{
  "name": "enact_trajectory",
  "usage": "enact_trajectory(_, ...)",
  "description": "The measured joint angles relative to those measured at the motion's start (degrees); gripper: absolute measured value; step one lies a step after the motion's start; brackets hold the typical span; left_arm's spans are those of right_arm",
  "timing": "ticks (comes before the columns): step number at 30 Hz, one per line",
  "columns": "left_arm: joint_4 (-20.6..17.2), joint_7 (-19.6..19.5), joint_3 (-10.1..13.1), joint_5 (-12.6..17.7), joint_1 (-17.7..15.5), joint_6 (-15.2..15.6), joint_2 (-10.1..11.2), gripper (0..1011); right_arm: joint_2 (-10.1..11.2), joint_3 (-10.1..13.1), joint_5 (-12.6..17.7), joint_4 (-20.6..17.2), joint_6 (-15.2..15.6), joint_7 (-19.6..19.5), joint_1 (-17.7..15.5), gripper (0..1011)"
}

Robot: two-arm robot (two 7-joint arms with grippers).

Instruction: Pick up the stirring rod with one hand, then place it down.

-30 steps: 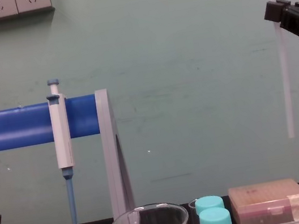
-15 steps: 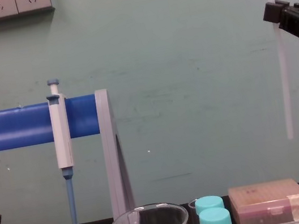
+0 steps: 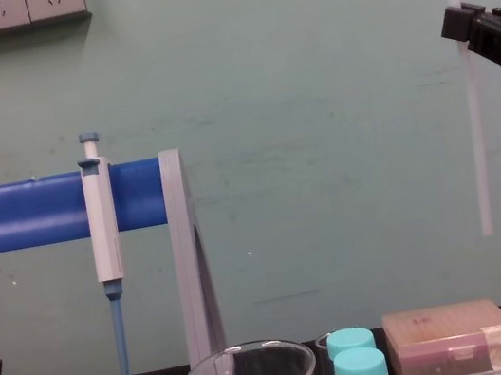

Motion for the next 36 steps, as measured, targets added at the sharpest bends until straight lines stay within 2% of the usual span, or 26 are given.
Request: enact_trajectory(36,0.0,0.0,0.0,0.0,0.0,0.0,0.0,1000,-0.25,0.09,0.24,0.54,-0.03,-0.02,0.07,67)
